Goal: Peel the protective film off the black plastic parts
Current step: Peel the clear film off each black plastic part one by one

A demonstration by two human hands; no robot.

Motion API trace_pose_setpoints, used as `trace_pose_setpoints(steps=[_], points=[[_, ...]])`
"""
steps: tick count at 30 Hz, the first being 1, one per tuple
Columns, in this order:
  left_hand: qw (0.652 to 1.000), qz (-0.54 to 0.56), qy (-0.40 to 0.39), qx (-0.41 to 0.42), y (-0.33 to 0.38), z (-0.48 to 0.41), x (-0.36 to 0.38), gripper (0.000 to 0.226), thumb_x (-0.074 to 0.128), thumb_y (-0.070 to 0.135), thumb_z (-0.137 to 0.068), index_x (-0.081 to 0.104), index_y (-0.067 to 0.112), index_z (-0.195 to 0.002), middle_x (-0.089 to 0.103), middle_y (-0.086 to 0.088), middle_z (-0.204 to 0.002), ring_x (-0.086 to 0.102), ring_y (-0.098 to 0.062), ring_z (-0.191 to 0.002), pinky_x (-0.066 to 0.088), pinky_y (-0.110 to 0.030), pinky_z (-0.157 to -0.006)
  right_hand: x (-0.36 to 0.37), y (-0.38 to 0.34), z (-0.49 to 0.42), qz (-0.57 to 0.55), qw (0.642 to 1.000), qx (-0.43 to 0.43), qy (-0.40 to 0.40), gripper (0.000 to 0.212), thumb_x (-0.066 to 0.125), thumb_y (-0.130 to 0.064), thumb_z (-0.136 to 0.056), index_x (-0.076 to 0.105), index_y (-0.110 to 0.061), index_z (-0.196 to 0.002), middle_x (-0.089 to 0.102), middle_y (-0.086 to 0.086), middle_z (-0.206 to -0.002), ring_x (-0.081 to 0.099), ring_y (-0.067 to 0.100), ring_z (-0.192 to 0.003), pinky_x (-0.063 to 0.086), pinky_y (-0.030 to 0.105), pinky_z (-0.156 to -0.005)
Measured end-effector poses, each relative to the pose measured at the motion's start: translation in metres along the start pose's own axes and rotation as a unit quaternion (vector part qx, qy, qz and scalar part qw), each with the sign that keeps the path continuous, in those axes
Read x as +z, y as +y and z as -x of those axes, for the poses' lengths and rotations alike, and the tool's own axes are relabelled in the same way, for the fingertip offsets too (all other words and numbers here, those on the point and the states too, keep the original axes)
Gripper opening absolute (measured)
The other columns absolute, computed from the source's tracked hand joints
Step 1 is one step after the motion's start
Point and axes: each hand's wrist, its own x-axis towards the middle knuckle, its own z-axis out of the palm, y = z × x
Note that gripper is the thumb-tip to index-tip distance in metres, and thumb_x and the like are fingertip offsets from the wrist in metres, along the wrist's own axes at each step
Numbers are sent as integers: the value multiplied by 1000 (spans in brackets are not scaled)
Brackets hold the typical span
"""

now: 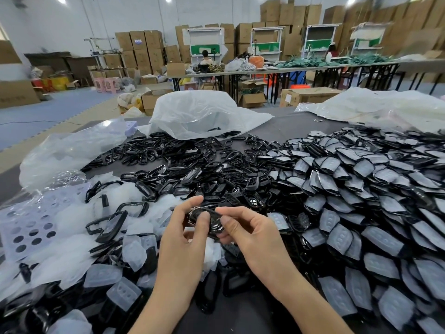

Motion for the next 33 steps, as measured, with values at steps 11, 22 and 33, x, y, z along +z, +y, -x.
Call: trace_pose_setpoints(steps=[11, 22, 33], points=[[986, -152, -7, 61, -2, -3, -9, 15, 50, 42, -96, 64, 46, -99, 70, 25, -84, 65, 3, -79, 46, -9, -68, -2, 11, -2, 53, 998, 14, 27, 21, 70, -19, -94, 72, -40, -93, 75, -6, -78, 71, 7, -68, 55, 19, -63], [818, -571, -10, 61, -41, -28, -46, 29, 50, 34, -98, 71, 26, -117, 64, -1, -129, 60, -26, -117, 40, -43, -99, -16, 18, -10, 66, 993, 8, 102, 11, 63, -17, -98, 67, -27, -100, 75, 1, -77, 73, 12, -69, 57, 21, -63], [880, -454, 47, 129, -22, -26, -42, 21, 57, 17, -96, 70, 9, -110, 68, -4, -111, 64, -23, -96, 50, -39, -82, -17, 17, -11, 58, 992, 15, 107, 12, 63, -20, -98, 67, -30, -102, 76, 1, -79, 73, 12, -70, 56, 21, -64]])
